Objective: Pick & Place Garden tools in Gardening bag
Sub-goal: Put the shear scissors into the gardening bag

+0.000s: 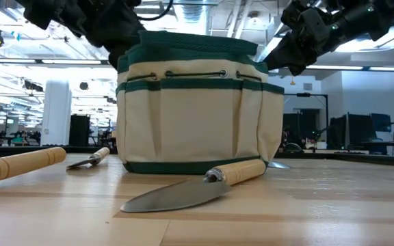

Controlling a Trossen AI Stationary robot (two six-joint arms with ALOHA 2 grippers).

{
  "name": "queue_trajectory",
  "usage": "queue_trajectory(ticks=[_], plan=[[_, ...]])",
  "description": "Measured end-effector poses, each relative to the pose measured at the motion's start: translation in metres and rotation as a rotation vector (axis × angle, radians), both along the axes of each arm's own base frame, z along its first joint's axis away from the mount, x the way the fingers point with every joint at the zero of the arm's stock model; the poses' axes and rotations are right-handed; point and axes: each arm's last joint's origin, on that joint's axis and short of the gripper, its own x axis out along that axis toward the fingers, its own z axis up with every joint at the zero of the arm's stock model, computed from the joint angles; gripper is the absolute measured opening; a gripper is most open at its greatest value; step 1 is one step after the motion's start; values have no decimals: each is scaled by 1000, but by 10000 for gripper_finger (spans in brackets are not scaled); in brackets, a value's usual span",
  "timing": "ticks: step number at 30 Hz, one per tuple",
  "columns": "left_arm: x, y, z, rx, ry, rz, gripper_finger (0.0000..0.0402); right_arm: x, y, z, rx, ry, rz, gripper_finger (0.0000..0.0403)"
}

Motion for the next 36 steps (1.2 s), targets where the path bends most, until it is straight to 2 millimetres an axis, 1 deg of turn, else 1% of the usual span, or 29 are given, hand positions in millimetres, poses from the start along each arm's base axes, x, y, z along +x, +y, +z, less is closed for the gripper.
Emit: queue_trajectory(ticks=[5,7,11,14,36], plan=[[-2,-2,3,-1,-16,-6,2,0,0,0,0,4,1,0],[-2,-1,3,20,-17,32,2,0,0,-1,1,7,1,0],[-4,3,-2,67,40,98,3,0,1,-1,1,7,3,0],[-6,5,-7,58,96,118,3,0,1,-1,3,7,8,0],[-6,5,-9,32,113,138,3,0,1,0,-8,2,15,1]])
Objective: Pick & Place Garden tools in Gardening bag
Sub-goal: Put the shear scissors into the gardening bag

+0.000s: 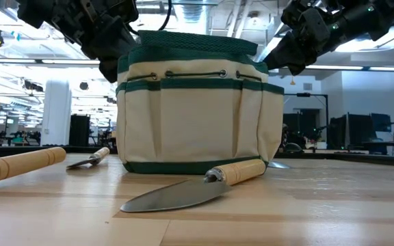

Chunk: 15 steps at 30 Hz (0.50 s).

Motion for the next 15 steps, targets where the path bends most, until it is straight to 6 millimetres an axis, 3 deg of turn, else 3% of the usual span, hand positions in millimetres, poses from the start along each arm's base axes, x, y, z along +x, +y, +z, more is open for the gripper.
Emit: queue_trajectory(ticks=[15], plan=[[13,2,-6,-42,3,-27,3,0,0,0,-2,0,1,1]])
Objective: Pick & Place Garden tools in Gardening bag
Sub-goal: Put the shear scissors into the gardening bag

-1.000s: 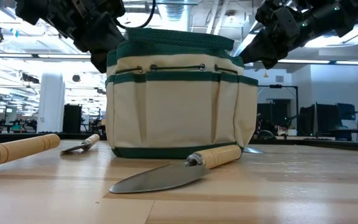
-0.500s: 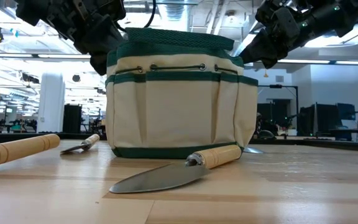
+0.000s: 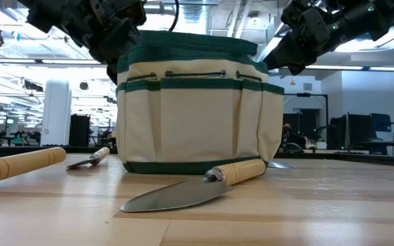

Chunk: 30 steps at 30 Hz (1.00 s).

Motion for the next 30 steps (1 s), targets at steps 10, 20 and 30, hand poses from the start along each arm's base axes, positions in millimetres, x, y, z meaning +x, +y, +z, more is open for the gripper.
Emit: queue_trajectory(ticks=[10,20,30], plan=[[-1,-3,1,-112,15,-78,3,0,0,0,-1,1,0,1],[0,-6,3,-163,0,-154,3,0,0,0,-1,1,0,1],[2,-10,10,-220,-62,-258,3,0,0,0,0,4,1,1]])
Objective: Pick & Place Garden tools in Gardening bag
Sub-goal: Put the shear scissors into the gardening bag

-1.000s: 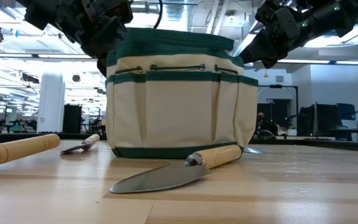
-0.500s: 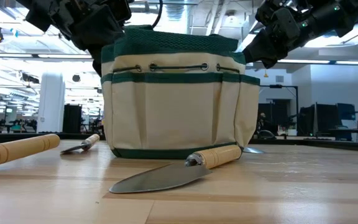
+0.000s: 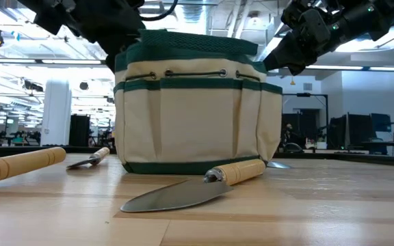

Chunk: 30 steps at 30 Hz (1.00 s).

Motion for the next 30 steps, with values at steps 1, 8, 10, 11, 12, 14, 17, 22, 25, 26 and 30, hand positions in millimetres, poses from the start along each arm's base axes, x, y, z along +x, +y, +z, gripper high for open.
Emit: queue_trajectory(ticks=[1,8,10,11,12,14,17,22,25,26,30], plan=[[0,1,0,13,-3,28,3,0,0,0,2,-3,5,1],[1,3,0,77,-19,100,3,6,17,18,84,-195,242,1],[-2,5,3,116,-29,118,3,9,22,21,94,-238,294,1],[-3,6,6,139,-47,129,3,11,24,19,97,-234,301,1],[-5,7,9,167,-64,142,3,12,26,16,106,-218,302,0],[-12,9,15,220,-79,161,3,18,28,11,136,-186,296,0],[-21,11,25,232,-94,174,3,32,30,7,170,-135,288,0],[-34,12,27,153,-12,137,3,62,35,11,167,-54,339,0],[-35,9,24,156,16,125,3,81,37,17,144,6,351,0],[-34,9,23,159,20,130,3,88,37,19,140,18,353,0],[-33,9,19,159,41,128,3,112,40,24,165,115,388,0]])
